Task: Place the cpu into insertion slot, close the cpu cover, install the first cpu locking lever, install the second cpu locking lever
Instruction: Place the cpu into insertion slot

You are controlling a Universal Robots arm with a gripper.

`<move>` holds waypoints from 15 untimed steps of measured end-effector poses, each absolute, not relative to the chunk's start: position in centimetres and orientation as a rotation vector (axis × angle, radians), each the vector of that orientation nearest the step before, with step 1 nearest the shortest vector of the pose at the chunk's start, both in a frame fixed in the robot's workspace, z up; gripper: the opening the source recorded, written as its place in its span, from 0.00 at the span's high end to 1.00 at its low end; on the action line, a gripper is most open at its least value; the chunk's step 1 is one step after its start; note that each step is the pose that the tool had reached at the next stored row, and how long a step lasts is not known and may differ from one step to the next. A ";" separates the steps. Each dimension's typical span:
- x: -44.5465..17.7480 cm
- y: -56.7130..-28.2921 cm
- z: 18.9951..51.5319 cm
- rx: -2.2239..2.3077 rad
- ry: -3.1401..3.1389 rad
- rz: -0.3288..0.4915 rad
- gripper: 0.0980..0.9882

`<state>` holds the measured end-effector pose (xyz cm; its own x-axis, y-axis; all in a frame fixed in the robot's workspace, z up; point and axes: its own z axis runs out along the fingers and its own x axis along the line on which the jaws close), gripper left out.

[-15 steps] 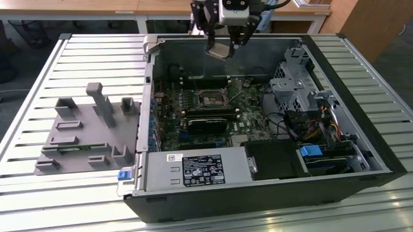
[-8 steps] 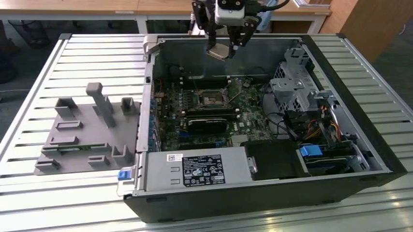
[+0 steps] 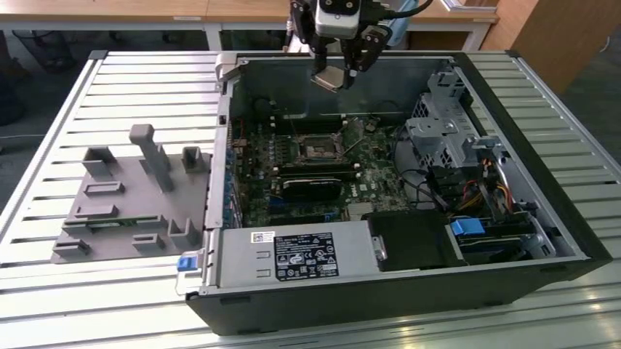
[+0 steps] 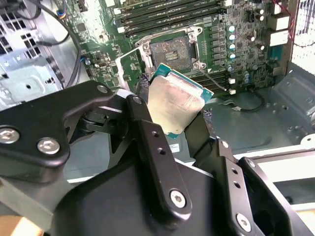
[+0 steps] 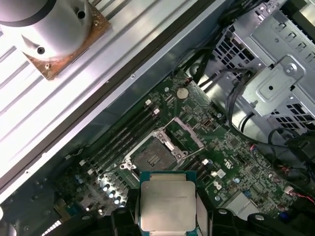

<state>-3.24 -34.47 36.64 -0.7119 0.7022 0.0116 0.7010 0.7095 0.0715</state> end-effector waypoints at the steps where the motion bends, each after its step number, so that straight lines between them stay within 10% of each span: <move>1: -3.2 -34.5 36.6 1.203 2.882 0.110 0.50; 15: -3.2 -34.4 36.5 1.436 2.765 0.102 0.50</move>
<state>-3.24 -34.44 36.54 -0.5752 0.8179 0.0089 0.8164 0.5734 0.0692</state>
